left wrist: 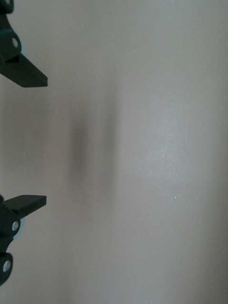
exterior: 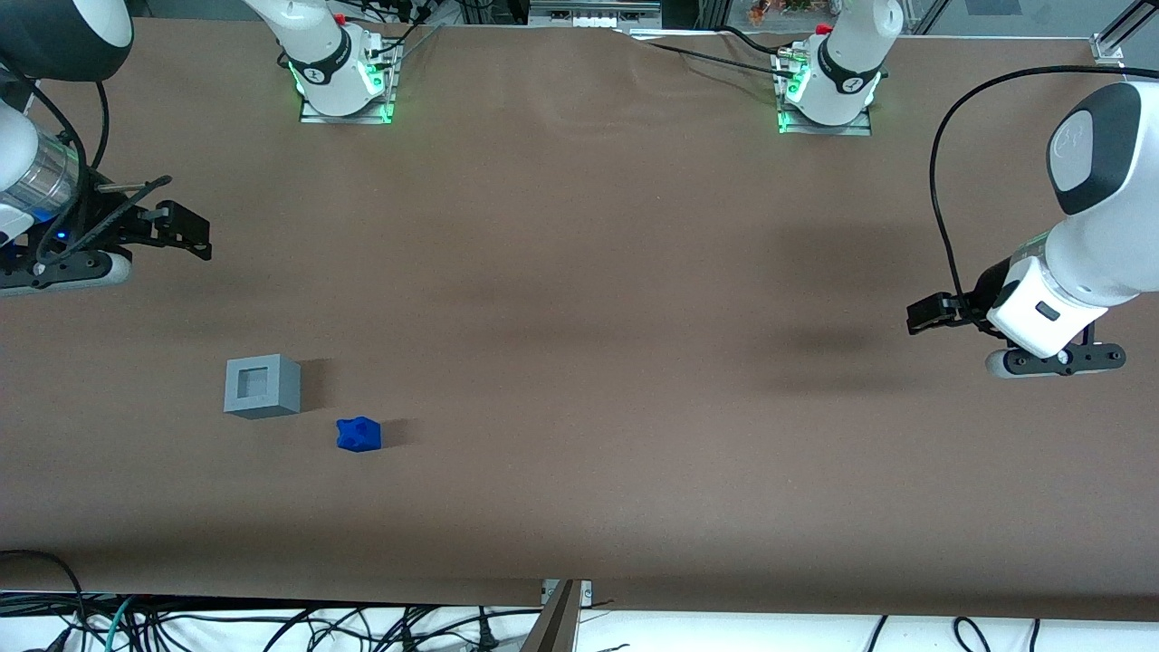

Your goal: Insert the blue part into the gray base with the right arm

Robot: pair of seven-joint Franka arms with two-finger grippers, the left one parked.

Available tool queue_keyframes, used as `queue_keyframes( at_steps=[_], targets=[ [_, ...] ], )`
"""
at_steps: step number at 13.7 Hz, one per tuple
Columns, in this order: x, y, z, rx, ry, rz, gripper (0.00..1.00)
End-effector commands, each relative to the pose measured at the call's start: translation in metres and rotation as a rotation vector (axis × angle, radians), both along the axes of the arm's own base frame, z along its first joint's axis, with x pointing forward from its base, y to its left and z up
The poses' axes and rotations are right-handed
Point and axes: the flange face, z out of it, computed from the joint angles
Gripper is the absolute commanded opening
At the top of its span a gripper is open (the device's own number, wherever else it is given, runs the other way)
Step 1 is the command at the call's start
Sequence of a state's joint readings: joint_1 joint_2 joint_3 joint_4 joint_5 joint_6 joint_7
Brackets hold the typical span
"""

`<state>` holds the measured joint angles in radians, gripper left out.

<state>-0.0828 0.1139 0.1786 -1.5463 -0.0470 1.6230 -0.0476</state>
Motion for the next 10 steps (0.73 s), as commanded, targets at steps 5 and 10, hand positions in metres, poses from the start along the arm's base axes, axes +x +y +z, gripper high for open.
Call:
queue_keyframes(
  at_steps=[5,10],
  targets=[
    [-0.0105,-0.0019,0.007,0.005,0.018,0.019,1.0],
    [-0.0108,-0.0032,0.0073,0.01,0.022,0.039,1.0]
  ],
)
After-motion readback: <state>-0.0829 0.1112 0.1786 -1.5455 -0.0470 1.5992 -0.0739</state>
